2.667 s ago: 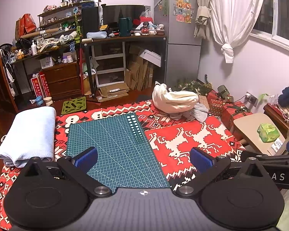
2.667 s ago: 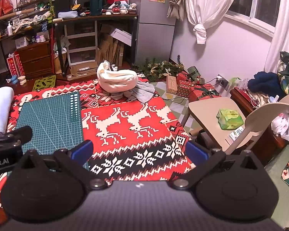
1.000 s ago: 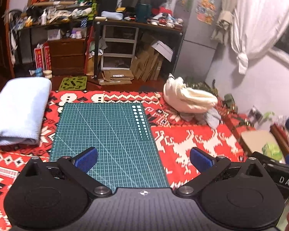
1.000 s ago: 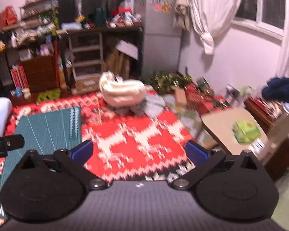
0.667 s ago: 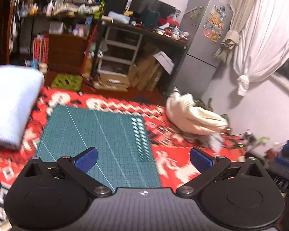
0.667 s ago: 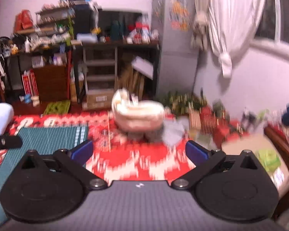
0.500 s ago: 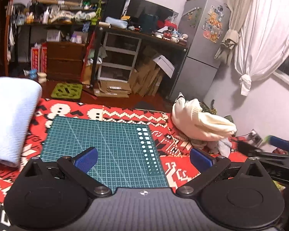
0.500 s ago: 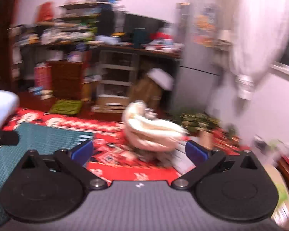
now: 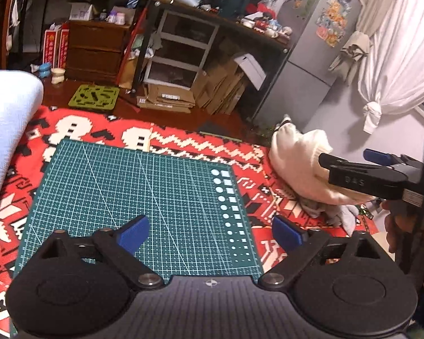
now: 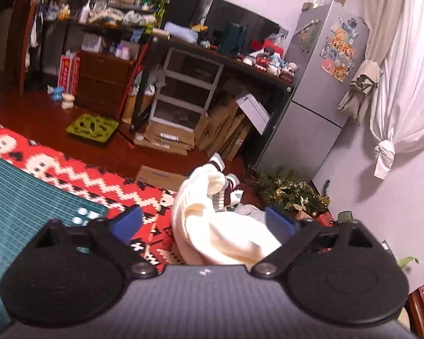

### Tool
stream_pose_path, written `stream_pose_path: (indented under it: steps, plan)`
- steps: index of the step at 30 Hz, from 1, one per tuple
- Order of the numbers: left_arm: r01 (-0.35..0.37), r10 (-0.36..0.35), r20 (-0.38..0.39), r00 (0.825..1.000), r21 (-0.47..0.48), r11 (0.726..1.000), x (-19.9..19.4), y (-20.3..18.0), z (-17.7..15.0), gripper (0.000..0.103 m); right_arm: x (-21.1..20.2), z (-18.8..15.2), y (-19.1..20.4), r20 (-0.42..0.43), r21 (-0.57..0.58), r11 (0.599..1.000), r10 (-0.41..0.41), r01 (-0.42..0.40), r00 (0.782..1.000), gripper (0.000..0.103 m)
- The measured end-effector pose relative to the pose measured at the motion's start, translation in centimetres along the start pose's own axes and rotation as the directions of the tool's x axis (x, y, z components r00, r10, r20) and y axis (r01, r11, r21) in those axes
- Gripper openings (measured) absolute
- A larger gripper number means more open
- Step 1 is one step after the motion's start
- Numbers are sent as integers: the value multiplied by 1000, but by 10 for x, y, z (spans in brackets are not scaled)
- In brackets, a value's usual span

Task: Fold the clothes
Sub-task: 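Reach the right tool to the crumpled cream sweater vest and grasp it, then lift the vest with the right tool while the left tool grasps another edge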

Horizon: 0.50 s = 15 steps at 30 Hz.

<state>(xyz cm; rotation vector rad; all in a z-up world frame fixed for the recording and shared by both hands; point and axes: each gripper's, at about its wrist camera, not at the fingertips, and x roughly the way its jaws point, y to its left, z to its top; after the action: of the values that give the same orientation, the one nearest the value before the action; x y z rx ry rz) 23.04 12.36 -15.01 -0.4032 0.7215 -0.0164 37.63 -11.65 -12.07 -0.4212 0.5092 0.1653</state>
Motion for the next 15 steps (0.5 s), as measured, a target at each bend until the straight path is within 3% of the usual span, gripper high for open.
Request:
stream_pose_path:
  steps: [4,9,11,15]
  plan:
    - [-5,3,-26,1000,-73,997,12,14,0,90,45,-3,8,-49,2,1000,15,-15,999,77]
    - [-9,5,-45,999,-92,996,13,25,-4,90,79,-17,4,-76,52,997,60,-56,995,29]
    - [-17,14,-39,999,-89,996,9,28,-6,90,83,-19,3,-76,96,992,94,-87,993,22]
    - [-17,13,-39,999,-90,996,-4,32,-13,90,61,-22,9,-50,92,989,122,-117,991,19]
